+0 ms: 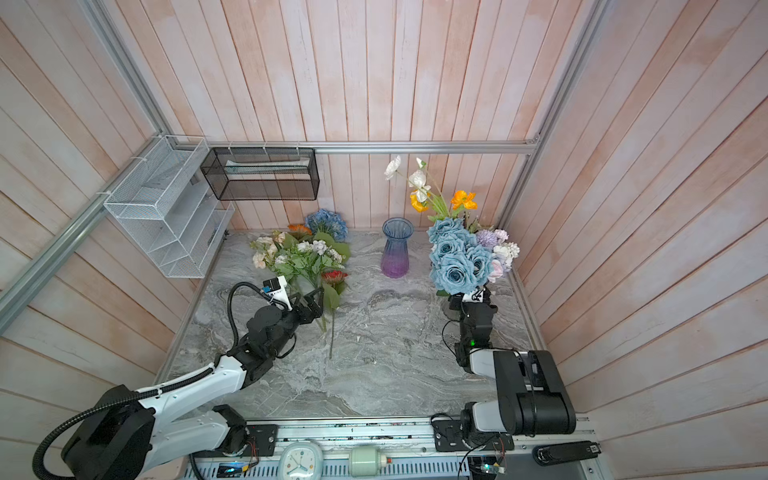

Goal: Arrange the flowers into the vase
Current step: 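Slide the clear vase with the right gripper farther toward the back corner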

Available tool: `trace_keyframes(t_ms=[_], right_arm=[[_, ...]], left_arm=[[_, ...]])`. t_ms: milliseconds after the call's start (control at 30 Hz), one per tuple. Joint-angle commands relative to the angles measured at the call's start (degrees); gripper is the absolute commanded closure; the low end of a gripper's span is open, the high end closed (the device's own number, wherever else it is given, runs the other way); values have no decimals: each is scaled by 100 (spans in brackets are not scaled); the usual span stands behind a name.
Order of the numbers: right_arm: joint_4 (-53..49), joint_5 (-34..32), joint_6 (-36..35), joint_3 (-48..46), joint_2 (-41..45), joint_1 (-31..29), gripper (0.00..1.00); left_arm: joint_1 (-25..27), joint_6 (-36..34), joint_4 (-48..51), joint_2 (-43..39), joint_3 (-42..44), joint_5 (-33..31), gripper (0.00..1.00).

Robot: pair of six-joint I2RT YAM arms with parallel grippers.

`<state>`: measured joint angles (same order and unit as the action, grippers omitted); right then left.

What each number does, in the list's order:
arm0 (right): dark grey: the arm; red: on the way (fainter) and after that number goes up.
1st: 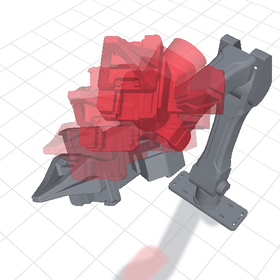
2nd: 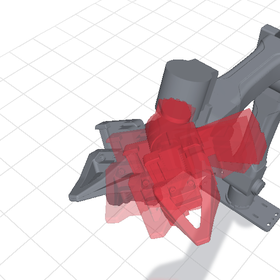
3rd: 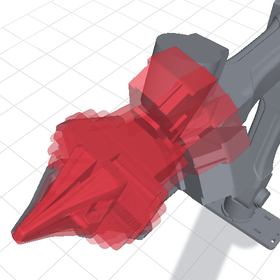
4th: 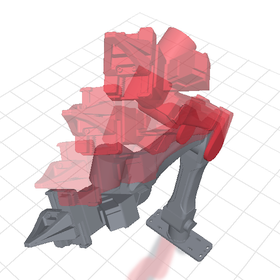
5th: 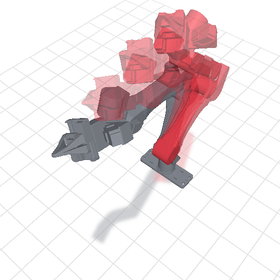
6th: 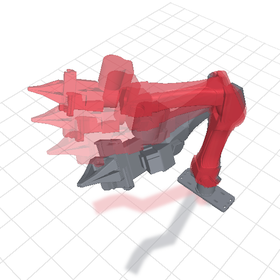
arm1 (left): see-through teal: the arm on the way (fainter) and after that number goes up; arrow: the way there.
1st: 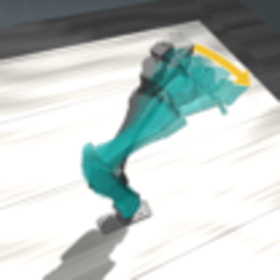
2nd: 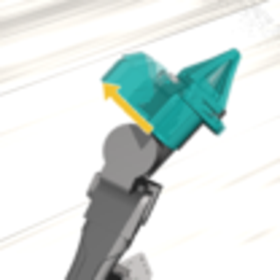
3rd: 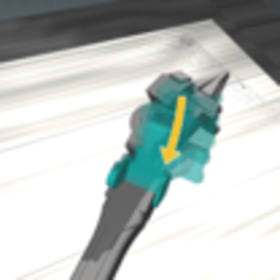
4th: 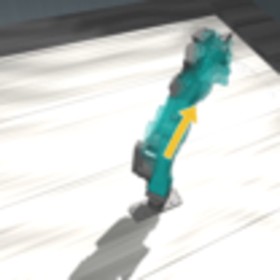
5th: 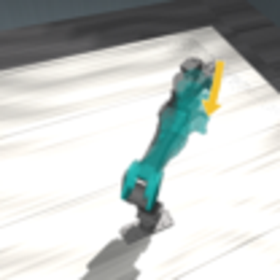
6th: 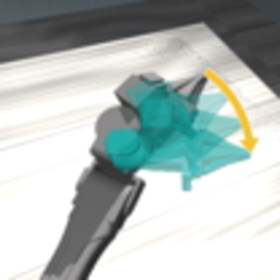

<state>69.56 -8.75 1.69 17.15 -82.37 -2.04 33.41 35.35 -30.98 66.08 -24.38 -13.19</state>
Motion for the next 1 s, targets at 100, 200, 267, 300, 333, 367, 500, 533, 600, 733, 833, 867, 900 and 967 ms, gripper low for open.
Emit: trace_keyframes(t_ms=[100, 200, 267, 300, 333, 367, 500, 533, 600, 733, 833, 867, 900, 967], right_arm=[[1017, -78, 51, 456, -668, 121, 47], [1095, 17, 6, 567, -827, 133, 40], [1047, 98, 50, 597, -838, 133, 30], [1008, 157, 62, 594, -805, 130, 25], [955, 190, 80, 593, -760, 132, 21], [863, 223, 119, 582, -688, 134, 17], [210, 361, 288, 549, -258, 134, 2], [25, 387, 328, 544, -137, 131, 2], [-442, 442, 333, 518, 129, 127, 2], [-956, 354, 518, 303, 589, 130, 2], [-1370, 385, 779, 90, 1057, 129, 2], [-1597, 413, 881, 47, 1242, 130, 2], [-1839, 456, 987, 15, 1411, 131, 2], [-2250, 512, 1178, -55, 1717, 121, 2]], left_arm=[[-27, -38, 129, -222, 107, -209, 0], [-27, -38, 152, -287, 157, -279, 0], [-28, -46, 153, -307, 175, -307, 0], [-30, -46, 154, -313, 179, -316, 0], [-28, -46, 155, -307, 179, -316, 0], [-27, -46, 148, -307, 171, -307, 0], [-28, -38, 114, -281, 166, -289, 0], [-35, -37, 102, -276, 182, -281, 0], [-36, -20, 74, -261, 179, -264, 0], [-41, 6, 5, -267, 197, -241, 0], [-36, 15, -5, -300, 202, -202, 0], [-41, 15, -3, -313, 206, -198, 0], [-36, 15, -3, -328, 214, -193, 0], [-37, 24, -4, -346, 232, -201, 0]])
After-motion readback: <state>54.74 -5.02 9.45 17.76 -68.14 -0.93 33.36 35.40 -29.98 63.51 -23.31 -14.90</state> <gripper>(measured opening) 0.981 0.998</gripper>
